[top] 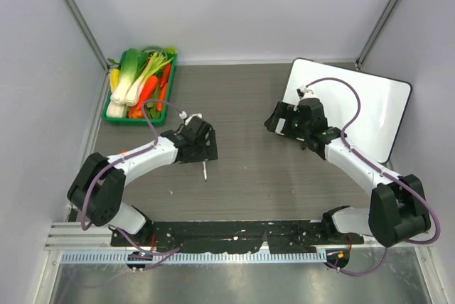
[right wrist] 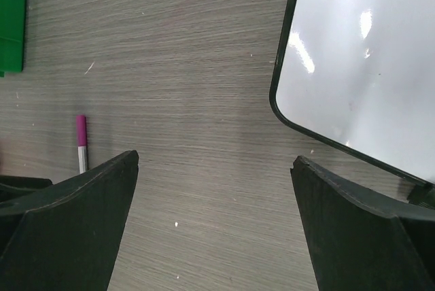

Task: Write a sentence on the whiteboard
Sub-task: Pick up the whiteboard marker at the center of the board.

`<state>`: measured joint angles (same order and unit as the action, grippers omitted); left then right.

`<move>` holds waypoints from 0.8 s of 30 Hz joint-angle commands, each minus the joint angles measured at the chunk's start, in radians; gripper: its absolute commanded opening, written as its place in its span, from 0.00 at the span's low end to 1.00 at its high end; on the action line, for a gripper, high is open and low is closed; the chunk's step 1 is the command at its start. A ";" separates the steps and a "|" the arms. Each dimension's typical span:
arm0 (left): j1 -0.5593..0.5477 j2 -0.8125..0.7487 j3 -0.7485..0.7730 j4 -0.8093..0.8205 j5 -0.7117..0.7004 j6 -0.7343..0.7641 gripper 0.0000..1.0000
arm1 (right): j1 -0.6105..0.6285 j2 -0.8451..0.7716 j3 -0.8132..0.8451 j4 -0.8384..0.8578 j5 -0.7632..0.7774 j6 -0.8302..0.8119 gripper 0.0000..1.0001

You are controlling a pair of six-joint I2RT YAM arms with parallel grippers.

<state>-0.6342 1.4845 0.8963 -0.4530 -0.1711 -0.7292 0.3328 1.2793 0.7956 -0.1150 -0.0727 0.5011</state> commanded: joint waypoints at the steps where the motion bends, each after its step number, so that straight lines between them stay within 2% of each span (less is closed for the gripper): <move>1: -0.050 0.005 -0.033 0.008 -0.064 -0.068 0.86 | 0.006 0.002 -0.013 0.040 -0.006 0.004 0.99; 5: -0.082 0.036 -0.077 0.046 -0.051 -0.088 0.72 | 0.006 0.011 -0.015 0.038 -0.009 -0.010 0.99; 9: -0.114 0.101 -0.071 0.028 -0.096 -0.090 0.68 | 0.006 0.021 -0.012 0.040 -0.007 -0.021 0.99; 11: -0.125 0.134 -0.057 0.002 -0.128 -0.090 0.61 | 0.006 0.023 -0.004 0.037 -0.018 -0.022 0.99; 12: -0.131 0.143 -0.056 0.000 -0.137 -0.085 0.51 | 0.005 0.023 -0.006 0.037 -0.024 -0.029 0.99; 14: -0.142 0.149 -0.059 0.000 -0.157 -0.076 0.39 | 0.006 0.025 -0.009 0.046 -0.038 -0.041 0.99; 18: -0.142 0.123 -0.076 0.011 -0.159 -0.056 0.04 | 0.006 0.028 0.008 0.026 -0.064 -0.050 0.99; 19: -0.142 0.108 -0.077 0.019 -0.154 -0.047 0.00 | 0.006 0.026 0.010 0.028 -0.070 -0.050 0.99; 24: -0.144 -0.012 -0.062 0.042 -0.104 0.030 0.00 | 0.006 0.020 0.007 0.070 -0.220 -0.069 0.99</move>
<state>-0.7712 1.5620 0.8417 -0.4282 -0.3225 -0.7616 0.3347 1.3052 0.7750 -0.1070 -0.1616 0.4587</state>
